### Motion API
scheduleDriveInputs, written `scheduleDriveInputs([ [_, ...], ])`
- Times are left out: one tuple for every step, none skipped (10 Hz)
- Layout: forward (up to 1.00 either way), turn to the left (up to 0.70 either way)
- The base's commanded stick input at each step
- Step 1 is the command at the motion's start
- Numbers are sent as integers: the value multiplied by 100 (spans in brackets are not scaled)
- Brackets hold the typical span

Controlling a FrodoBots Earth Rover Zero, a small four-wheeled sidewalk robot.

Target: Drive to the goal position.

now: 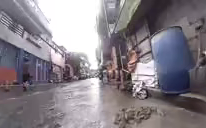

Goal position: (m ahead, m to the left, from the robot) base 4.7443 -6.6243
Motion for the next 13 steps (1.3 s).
scheduleDriveInputs([
  [99, 0],
  [99, 0],
  [99, 0],
  [99, 0],
  [99, 0],
  [99, 0],
  [99, 0],
  [99, 0],
  [99, 0],
  [99, 0],
  [99, 0],
  [99, 0],
  [99, 0],
])
